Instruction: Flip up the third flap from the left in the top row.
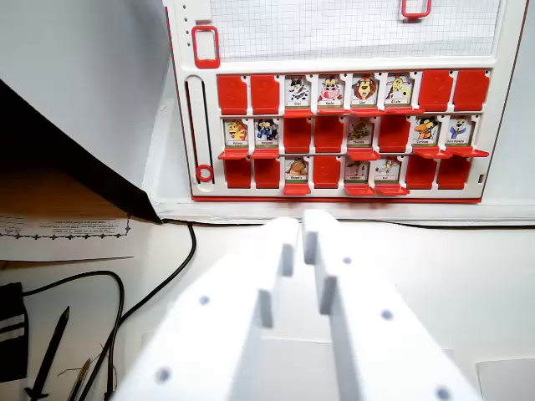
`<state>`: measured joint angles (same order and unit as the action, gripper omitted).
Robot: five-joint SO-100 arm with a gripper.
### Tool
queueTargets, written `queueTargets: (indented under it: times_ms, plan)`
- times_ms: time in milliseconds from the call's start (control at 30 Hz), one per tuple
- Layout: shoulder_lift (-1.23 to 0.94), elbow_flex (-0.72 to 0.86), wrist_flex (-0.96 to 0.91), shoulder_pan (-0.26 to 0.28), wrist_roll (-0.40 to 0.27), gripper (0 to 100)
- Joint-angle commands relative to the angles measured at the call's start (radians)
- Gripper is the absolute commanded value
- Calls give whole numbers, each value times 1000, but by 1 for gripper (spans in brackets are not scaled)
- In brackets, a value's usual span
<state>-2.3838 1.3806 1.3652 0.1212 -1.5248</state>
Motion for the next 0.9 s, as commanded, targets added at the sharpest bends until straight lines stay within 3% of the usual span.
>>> queueTargets:
  times_ms: [0, 700, 867]
  plan:
    - [-60, 17, -2, 5, 6, 0]
    - [-72, 81, 0, -60, 8, 0]
    - [-69, 92, -9, -80, -26, 0]
